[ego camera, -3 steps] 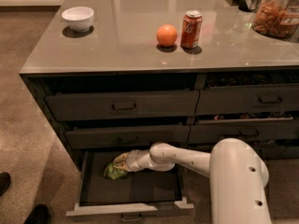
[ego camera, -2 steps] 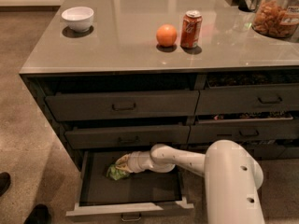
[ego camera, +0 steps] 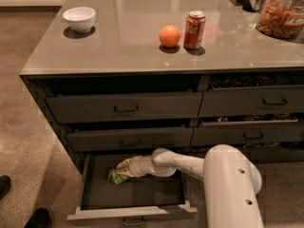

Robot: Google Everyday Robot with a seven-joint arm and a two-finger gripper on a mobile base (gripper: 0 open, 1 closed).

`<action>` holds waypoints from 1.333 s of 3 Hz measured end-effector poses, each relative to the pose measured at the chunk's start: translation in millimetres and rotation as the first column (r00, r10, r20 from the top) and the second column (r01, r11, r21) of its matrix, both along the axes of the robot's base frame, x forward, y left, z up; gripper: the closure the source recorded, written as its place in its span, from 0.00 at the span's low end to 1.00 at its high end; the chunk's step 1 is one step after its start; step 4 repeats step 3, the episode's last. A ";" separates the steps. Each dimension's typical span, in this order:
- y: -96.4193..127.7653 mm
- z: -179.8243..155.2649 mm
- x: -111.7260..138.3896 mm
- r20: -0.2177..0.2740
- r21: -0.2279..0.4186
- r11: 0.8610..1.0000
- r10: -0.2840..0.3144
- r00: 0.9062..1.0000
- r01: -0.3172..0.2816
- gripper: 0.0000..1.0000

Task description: Place green rice chip bag into bottom drawer

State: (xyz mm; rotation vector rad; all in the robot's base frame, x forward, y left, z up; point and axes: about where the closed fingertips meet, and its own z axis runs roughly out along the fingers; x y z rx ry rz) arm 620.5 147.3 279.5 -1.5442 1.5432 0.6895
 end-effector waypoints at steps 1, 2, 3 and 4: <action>3.0 -0.7 -0.4 0.007 0.009 1.000 0.005 1.000 -0.005 0.19; 3.1 -0.8 -0.5 0.007 0.009 1.000 0.006 1.000 -0.006 0.00; 3.1 -0.8 -0.5 0.007 0.009 1.000 0.006 1.000 -0.006 0.00; 3.1 -0.8 -0.5 0.007 0.009 1.000 0.006 1.000 -0.006 0.00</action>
Offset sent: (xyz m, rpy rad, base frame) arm -0.0004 0.0027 -0.0007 0.0078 -0.0067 0.0049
